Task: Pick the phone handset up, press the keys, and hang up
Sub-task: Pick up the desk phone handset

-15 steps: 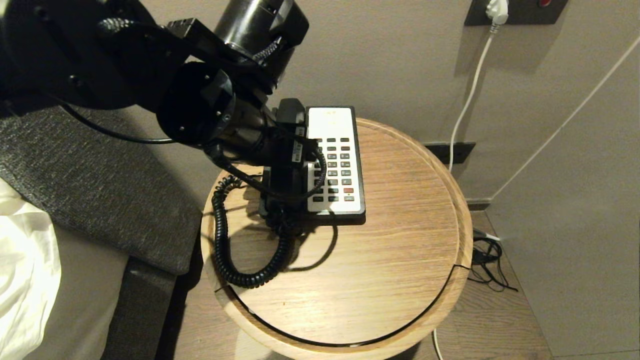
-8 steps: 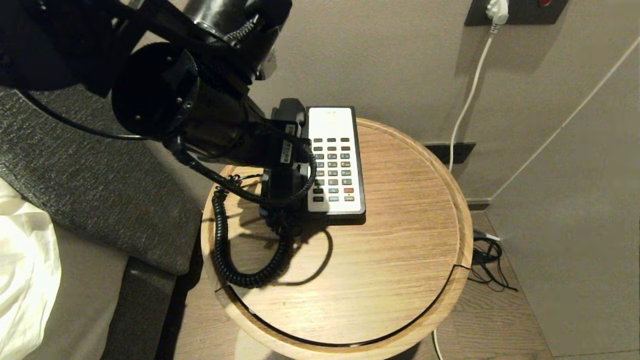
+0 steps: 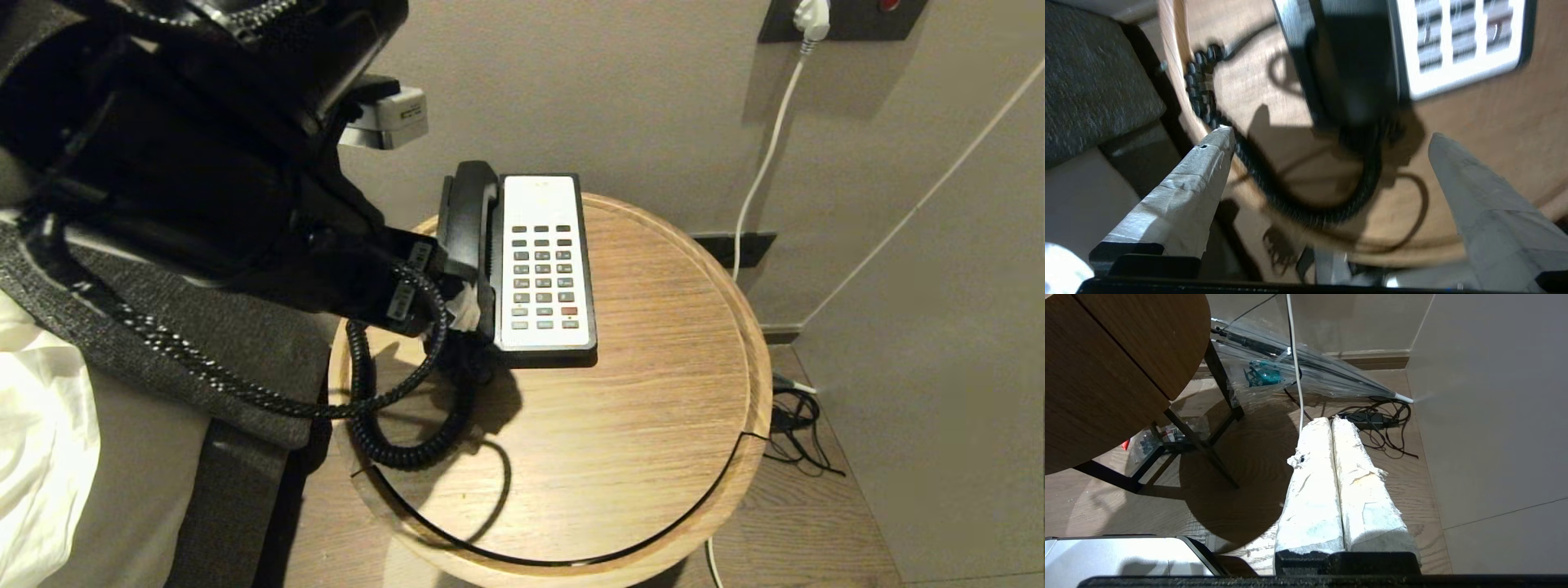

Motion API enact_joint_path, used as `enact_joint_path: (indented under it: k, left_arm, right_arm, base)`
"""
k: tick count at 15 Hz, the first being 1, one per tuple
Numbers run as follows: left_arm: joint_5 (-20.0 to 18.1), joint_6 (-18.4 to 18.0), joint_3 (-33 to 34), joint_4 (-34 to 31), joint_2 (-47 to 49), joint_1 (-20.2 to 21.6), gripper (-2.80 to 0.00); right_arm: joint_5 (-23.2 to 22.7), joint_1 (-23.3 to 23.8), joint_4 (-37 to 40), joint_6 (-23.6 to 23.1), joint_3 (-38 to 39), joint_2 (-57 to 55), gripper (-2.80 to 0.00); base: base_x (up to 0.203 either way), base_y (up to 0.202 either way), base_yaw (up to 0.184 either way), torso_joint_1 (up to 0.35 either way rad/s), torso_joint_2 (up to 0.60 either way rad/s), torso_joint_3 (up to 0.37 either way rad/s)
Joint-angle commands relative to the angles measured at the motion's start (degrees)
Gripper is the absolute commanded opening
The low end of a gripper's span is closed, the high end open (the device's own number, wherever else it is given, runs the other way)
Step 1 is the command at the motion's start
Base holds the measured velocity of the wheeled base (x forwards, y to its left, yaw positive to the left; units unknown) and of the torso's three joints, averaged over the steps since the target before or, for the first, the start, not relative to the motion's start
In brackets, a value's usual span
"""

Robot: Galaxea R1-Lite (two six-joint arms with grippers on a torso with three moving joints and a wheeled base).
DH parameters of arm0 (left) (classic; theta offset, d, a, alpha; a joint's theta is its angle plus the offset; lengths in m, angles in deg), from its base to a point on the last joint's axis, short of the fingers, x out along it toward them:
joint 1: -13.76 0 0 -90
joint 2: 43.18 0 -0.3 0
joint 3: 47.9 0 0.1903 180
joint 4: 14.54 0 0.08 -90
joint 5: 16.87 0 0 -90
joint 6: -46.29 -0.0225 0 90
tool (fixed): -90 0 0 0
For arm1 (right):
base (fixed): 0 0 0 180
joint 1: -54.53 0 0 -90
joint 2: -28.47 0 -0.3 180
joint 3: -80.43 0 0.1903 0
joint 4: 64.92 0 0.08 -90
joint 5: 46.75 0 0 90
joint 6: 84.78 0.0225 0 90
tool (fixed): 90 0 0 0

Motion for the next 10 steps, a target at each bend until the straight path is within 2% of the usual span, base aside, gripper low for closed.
enact_joint_path:
  k: [1,3,7,10]
  left_arm:
    - [-1.2,0.1,0.0,-1.6,-0.9,-1.1,0.00]
    - [-1.2,0.6,0.0,-1.4,-0.3,-1.6,0.00]
    - [5.0,1.9,-0.1,5.1,2.4,-1.5,0.00]
    - [7.1,2.2,-0.1,8.0,4.0,-1.2,0.00]
  right_arm:
    - [0.0,0.0,0.0,0.0,0.0,0.0,-2.80]
    - [0.0,0.0,0.0,0.0,-0.1,0.0,-2.80]
    - [0.0,0.0,0.0,0.0,0.0,0.0,-2.80]
    - [0.0,0.0,0.0,0.0,0.0,0.0,-2.80]
  base:
    - [0.000,0.000,0.000,0.000,0.00,0.000]
    - [0.000,0.000,0.000,0.000,0.00,0.000]
    - [0.000,0.000,0.000,0.000,0.00,0.000]
    - [0.000,0.000,0.000,0.000,0.00,0.000]
